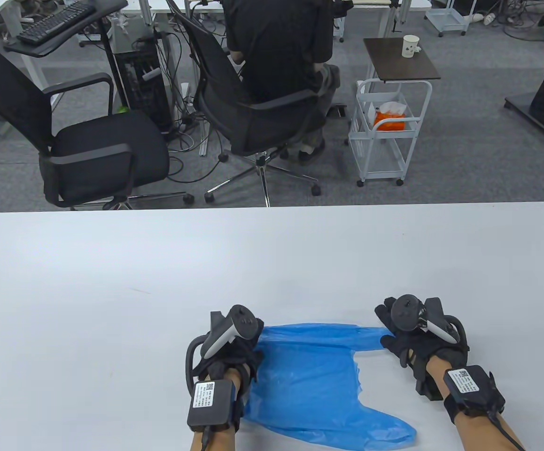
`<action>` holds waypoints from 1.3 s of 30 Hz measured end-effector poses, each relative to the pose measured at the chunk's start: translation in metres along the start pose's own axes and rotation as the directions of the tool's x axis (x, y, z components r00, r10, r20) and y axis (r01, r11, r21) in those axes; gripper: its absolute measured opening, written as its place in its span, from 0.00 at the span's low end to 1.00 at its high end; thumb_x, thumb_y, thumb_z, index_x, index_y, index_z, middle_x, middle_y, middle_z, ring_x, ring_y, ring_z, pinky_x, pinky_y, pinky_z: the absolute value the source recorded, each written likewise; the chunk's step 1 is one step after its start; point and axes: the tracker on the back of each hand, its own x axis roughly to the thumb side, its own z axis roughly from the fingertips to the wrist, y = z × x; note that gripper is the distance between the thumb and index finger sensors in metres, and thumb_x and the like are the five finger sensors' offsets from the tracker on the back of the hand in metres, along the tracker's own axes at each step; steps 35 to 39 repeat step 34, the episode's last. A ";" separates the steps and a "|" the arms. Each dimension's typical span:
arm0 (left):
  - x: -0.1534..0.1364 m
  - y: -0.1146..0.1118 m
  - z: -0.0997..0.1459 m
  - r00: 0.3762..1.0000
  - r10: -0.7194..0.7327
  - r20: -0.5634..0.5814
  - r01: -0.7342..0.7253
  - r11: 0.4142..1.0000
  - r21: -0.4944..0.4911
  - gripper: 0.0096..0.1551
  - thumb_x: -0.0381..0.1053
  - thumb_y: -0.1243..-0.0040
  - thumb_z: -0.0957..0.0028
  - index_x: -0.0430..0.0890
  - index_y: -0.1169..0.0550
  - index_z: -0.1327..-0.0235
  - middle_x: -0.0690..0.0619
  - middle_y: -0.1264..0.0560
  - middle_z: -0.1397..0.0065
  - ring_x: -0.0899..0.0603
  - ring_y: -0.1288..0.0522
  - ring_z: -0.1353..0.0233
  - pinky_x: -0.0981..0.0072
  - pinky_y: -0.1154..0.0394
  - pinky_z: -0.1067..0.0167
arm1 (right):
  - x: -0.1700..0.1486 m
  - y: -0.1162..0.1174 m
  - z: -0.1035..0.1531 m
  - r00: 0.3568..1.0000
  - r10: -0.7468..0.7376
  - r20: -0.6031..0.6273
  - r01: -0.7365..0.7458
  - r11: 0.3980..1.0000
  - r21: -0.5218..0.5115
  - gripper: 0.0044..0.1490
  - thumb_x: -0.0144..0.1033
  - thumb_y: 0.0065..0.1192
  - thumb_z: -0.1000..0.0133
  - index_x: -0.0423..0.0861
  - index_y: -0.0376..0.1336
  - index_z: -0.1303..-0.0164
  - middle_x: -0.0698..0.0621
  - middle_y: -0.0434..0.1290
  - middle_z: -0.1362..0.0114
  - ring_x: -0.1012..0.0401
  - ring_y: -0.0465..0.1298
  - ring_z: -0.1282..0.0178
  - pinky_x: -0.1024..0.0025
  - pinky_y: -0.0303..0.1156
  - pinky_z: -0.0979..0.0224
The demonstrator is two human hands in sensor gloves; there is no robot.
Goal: Squeeze plastic bag to expel air
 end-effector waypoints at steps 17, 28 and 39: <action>0.004 -0.005 0.143 0.984 -0.159 0.085 0.103 0.883 0.457 0.38 0.62 0.48 0.57 0.64 0.42 0.29 0.60 0.50 0.19 0.44 0.51 0.16 0.43 0.50 0.21 | -0.044 -0.001 0.127 0.992 -0.102 -0.071 0.087 0.978 -0.189 0.49 0.65 0.53 0.55 0.70 0.39 0.26 0.61 0.31 0.14 0.57 0.32 0.12 0.48 0.35 0.13; -0.010 -0.038 0.126 0.990 -0.135 0.051 0.106 0.921 0.375 0.39 0.61 0.48 0.57 0.63 0.43 0.29 0.59 0.52 0.20 0.43 0.53 0.16 0.39 0.52 0.23 | -0.035 0.026 0.135 0.997 -0.073 -0.012 0.069 0.981 -0.179 0.48 0.64 0.53 0.55 0.69 0.40 0.27 0.61 0.33 0.14 0.57 0.33 0.12 0.48 0.36 0.14; -0.013 -0.041 0.123 0.991 -0.124 0.052 0.100 0.936 0.336 0.39 0.61 0.48 0.58 0.62 0.43 0.29 0.58 0.51 0.20 0.42 0.52 0.17 0.39 0.52 0.23 | -0.032 0.030 0.135 0.997 -0.071 -0.004 0.070 0.988 -0.140 0.48 0.64 0.53 0.55 0.69 0.40 0.27 0.60 0.32 0.14 0.57 0.34 0.12 0.48 0.36 0.14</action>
